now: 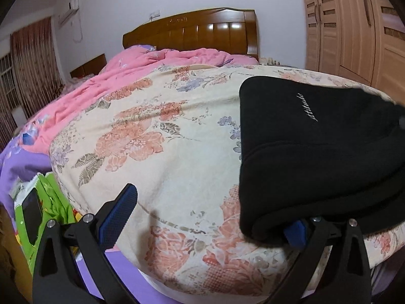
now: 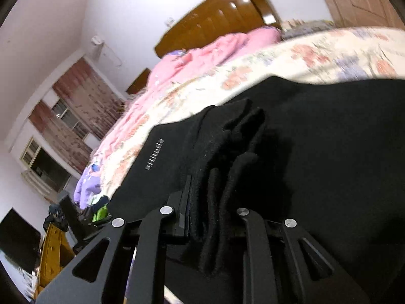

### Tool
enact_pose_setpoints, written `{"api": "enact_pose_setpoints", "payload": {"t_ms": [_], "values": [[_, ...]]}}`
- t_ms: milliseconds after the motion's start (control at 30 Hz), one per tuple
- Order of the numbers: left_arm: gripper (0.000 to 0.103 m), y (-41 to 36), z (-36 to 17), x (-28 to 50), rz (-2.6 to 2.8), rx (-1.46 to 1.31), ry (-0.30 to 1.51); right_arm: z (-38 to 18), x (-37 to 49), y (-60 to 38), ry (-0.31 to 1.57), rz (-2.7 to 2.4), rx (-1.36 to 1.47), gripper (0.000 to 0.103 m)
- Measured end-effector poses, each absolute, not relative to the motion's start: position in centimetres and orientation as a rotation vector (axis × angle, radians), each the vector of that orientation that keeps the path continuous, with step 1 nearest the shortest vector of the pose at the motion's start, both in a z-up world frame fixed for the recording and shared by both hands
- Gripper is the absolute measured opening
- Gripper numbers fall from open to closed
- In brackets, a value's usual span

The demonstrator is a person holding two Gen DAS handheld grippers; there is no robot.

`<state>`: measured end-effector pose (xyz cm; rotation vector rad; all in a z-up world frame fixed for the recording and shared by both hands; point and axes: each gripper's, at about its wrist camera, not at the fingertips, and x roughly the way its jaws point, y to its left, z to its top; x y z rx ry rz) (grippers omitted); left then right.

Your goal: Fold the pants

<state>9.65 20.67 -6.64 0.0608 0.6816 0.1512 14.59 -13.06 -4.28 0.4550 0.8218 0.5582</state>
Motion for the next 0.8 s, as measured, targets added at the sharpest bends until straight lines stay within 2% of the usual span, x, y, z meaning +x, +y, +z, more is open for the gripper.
{"api": "enact_pose_setpoints", "payload": {"t_ms": [167, 233, 267, 400, 533, 667, 733, 800], "values": [[0.102, 20.7, -6.7, 9.6, 0.15, 0.062, 0.679, -5.7, 14.4, -14.2, 0.846, 0.549, 0.497, 0.017], [0.102, 21.0, -6.8, 9.8, 0.143, 0.043, 0.687, -5.7, 14.6, -14.1, 0.856, 0.553, 0.483, 0.021], [0.102, 21.2, -6.8, 9.8, 0.139, 0.032, 0.692, -5.9, 14.7, -14.0, 0.873, 0.553, 0.477, 0.028], [0.101, 20.5, -5.5, 8.9, 0.148, 0.091, 0.73, -4.5, 13.9, -15.0, 0.911, 0.54, 0.428, 0.065], [0.101, 19.6, -2.0, 5.6, 0.1, 0.149, 0.697, -0.9, 11.3, -17.4, 0.764, 0.425, 0.305, 0.066], [0.101, 20.0, 3.1, 3.0, 0.037, 0.02, 0.584, 1.1, 10.2, -16.1, 0.689, 0.447, 0.213, 0.066], [0.101, 19.9, 5.9, 3.6, -0.006, -0.067, 0.5, 1.2, 10.5, -14.3, 0.69, 0.482, 0.163, 0.066], [0.101, 18.5, 6.8, 5.9, -0.096, -0.118, 0.494, 1.0, 10.9, -11.4, 0.701, 0.515, 0.101, 0.066]]}}
